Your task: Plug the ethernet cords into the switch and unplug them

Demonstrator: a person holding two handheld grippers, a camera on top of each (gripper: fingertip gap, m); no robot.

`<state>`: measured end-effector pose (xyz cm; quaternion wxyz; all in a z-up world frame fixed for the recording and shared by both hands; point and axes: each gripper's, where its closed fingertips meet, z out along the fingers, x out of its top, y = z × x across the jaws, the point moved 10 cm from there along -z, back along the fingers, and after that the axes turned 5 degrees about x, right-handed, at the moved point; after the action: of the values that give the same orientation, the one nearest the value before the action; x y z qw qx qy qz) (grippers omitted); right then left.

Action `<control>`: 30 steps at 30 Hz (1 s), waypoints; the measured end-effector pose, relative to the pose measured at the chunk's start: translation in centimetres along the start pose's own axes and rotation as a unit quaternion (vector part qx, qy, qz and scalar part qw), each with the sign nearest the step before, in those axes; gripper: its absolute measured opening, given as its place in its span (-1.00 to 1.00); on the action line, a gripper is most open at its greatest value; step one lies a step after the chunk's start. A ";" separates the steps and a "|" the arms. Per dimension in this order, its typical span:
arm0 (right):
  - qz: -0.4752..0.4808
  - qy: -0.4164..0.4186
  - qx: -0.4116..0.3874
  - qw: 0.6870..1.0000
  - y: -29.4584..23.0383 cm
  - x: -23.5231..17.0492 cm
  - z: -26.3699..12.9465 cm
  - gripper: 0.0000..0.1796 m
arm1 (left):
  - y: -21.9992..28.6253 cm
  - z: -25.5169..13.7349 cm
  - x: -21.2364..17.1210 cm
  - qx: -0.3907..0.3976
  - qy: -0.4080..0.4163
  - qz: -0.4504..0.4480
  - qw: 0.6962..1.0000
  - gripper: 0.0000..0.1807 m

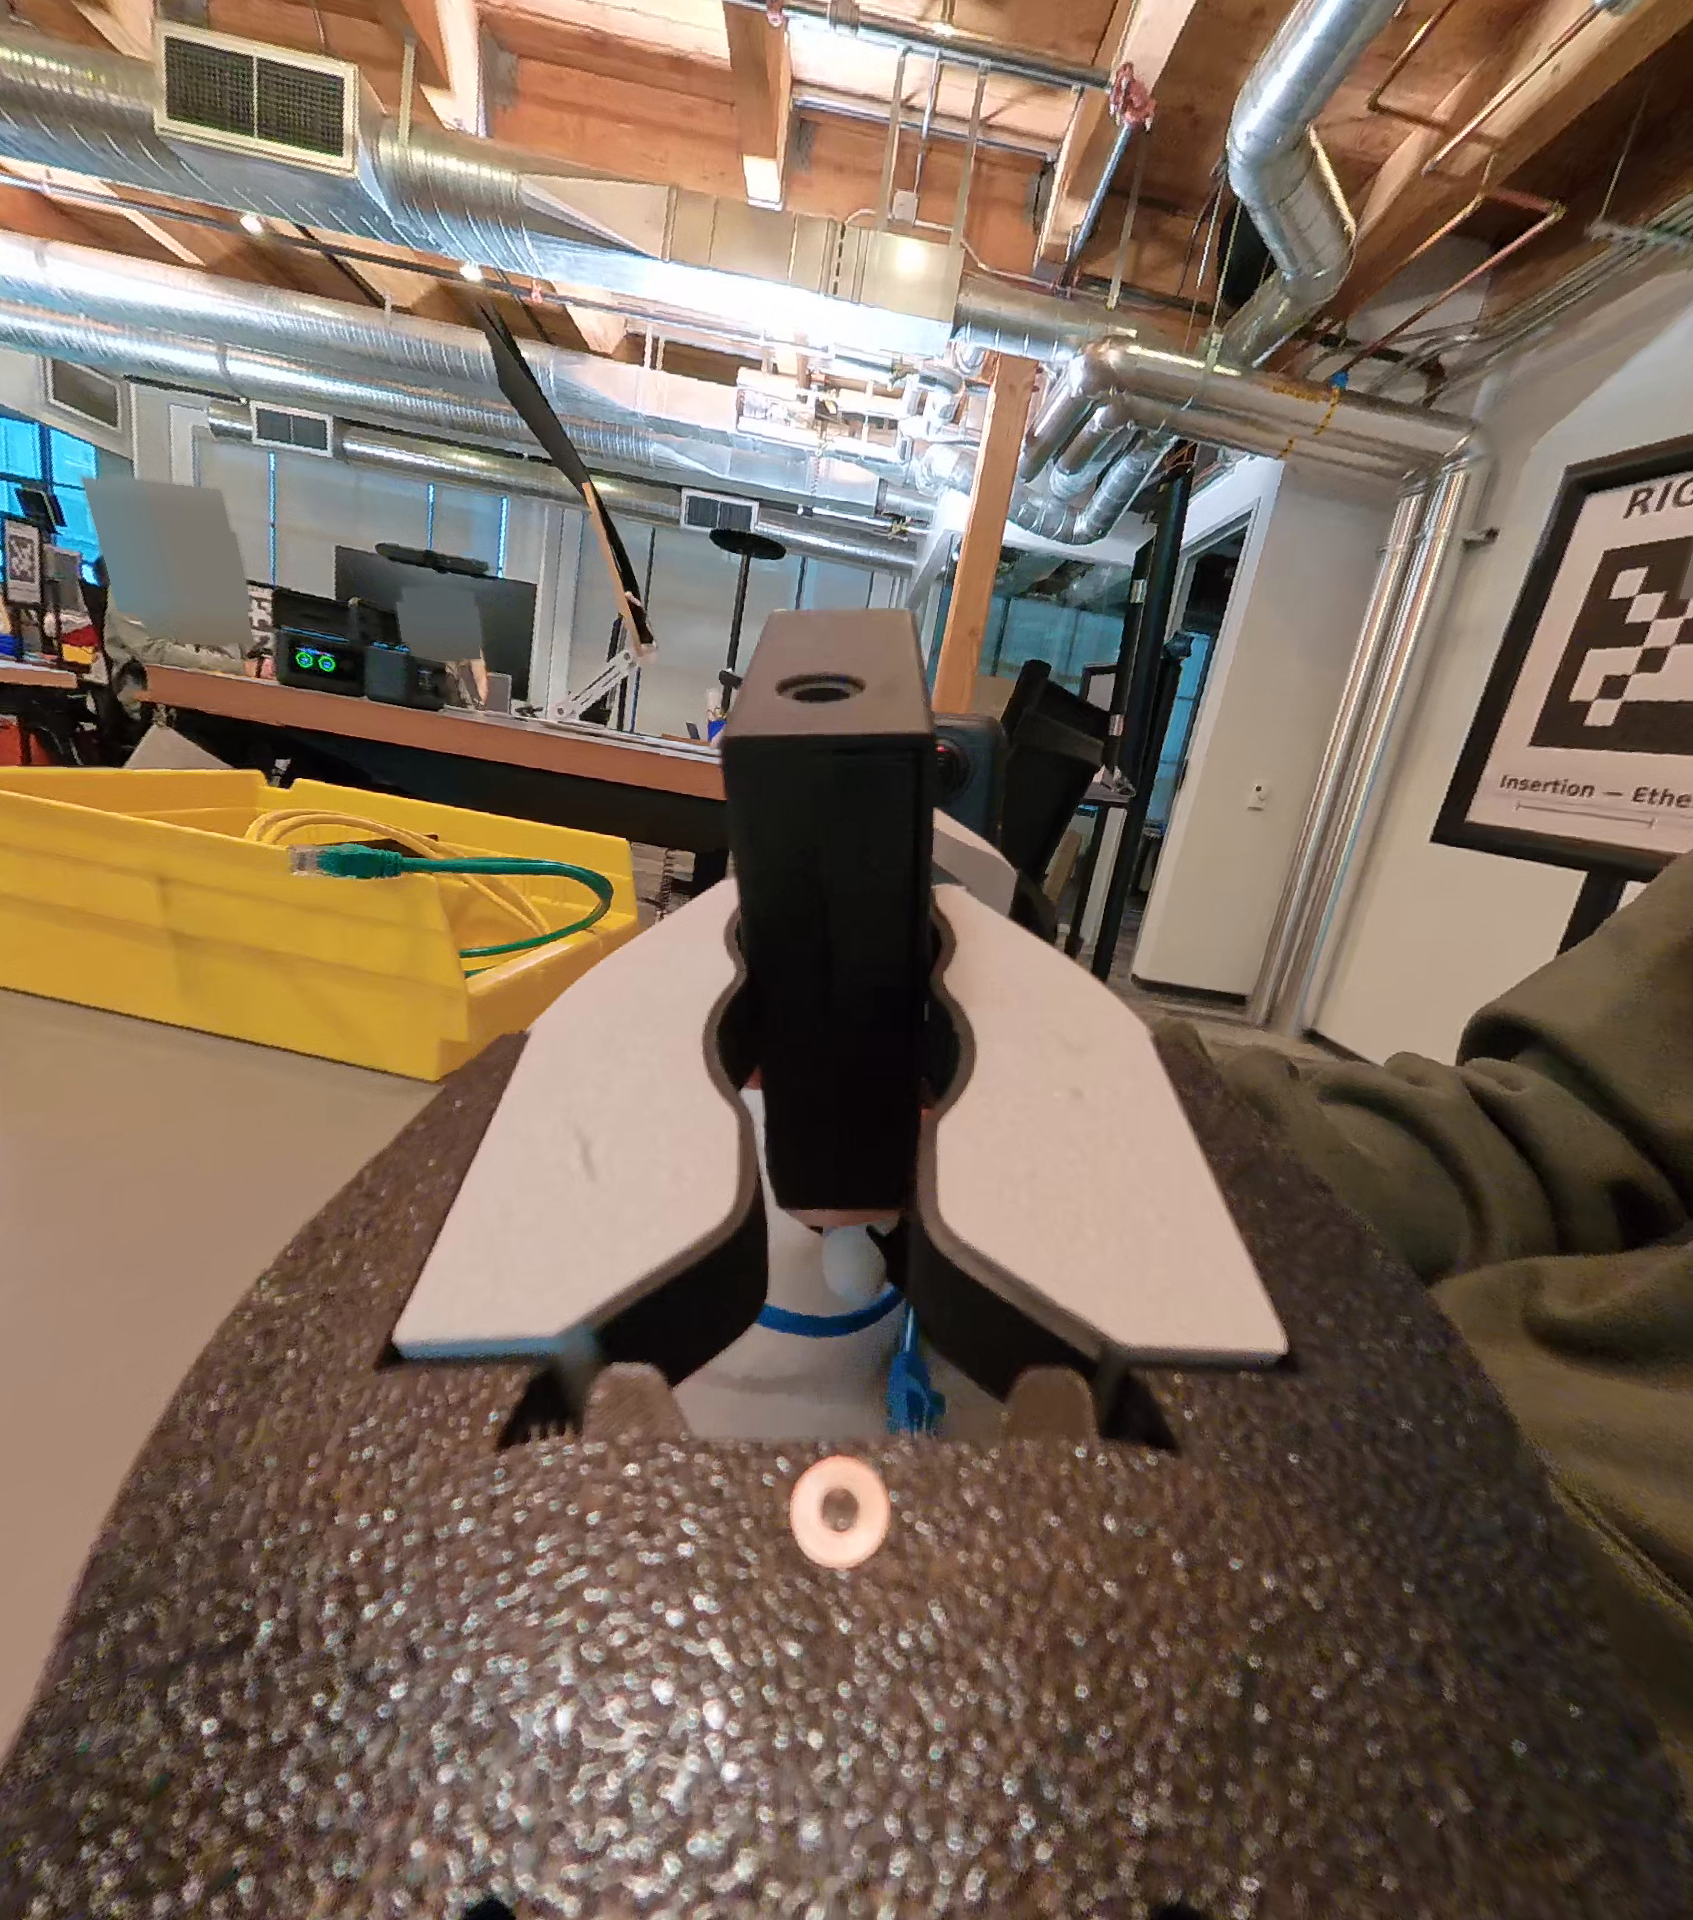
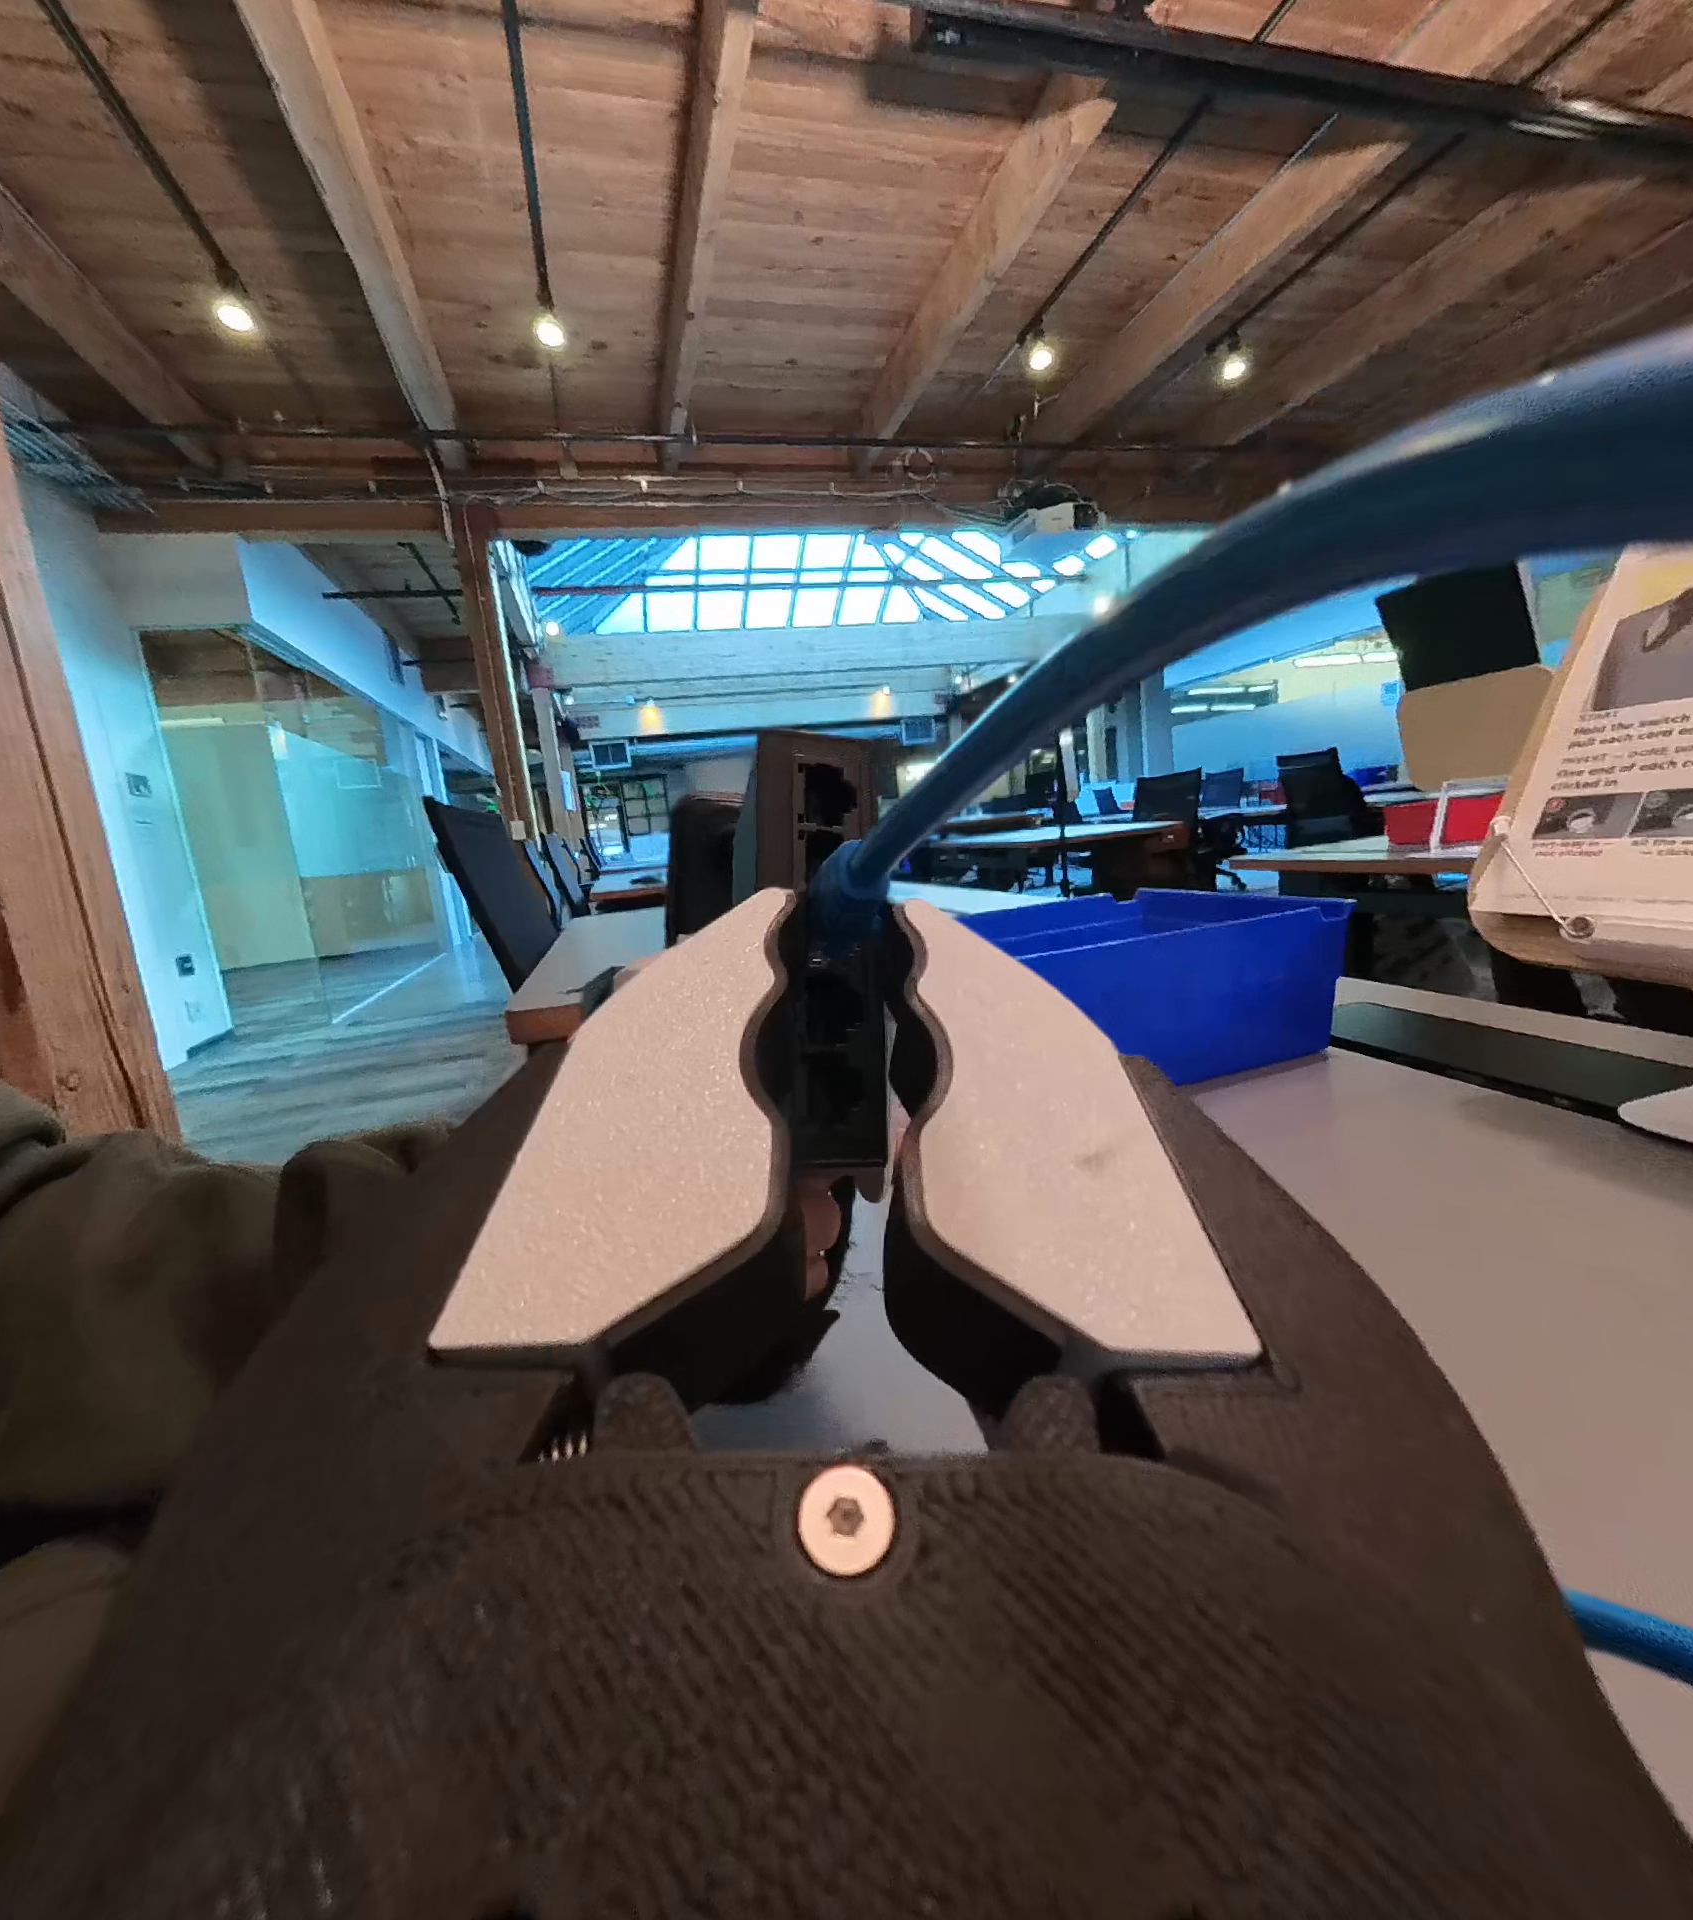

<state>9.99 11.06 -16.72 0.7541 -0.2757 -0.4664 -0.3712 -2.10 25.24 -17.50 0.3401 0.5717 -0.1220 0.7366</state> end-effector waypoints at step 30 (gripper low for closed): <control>0.007 -0.116 0.034 0.993 0.9 1.5 0.9 -0.83 | -0.8 -0.8 -0.2 -0.004 -0.011 -0.033 0.999 -0.70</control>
<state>10.69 11.81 -15.03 0.7065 -0.2946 -0.5612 -0.3151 -2.17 26.24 -18.14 0.3654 0.5818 -0.1096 0.7183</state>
